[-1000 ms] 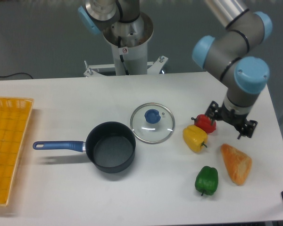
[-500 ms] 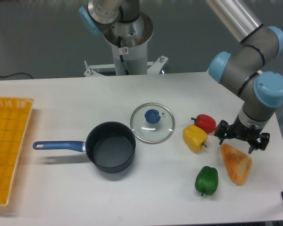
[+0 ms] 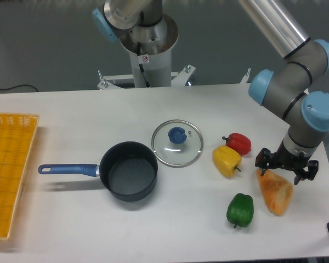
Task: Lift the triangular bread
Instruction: 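Lower the open gripper onto the triangular bread's narrow end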
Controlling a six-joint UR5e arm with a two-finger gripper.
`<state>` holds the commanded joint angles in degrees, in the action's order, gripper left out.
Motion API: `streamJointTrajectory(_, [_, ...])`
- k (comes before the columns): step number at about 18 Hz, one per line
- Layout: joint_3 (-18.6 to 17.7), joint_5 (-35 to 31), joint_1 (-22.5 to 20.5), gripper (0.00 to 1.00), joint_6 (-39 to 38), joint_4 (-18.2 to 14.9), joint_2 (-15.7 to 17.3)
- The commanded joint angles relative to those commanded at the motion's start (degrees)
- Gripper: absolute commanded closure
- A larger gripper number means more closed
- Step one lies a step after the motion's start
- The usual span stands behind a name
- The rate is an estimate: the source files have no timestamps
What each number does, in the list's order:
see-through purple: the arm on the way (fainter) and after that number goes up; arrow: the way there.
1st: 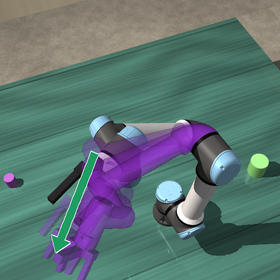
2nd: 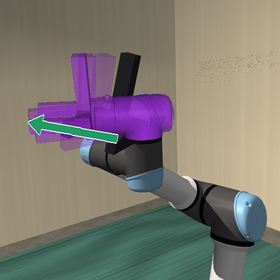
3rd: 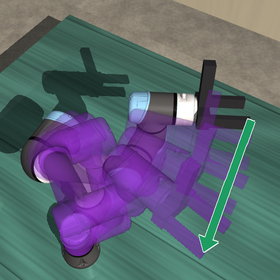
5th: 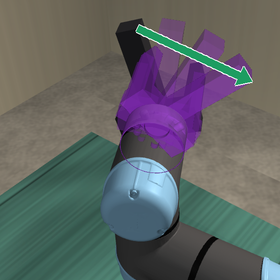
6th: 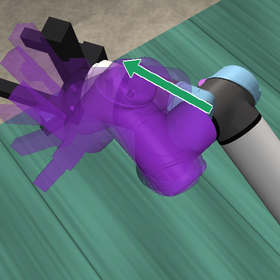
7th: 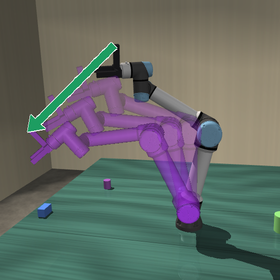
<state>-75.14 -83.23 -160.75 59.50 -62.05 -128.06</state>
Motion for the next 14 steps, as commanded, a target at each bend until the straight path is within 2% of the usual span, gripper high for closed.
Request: streamJointTrajectory(14, [-0.6,-4.0,0.1,0.04,1.4,3.3,-2.7])
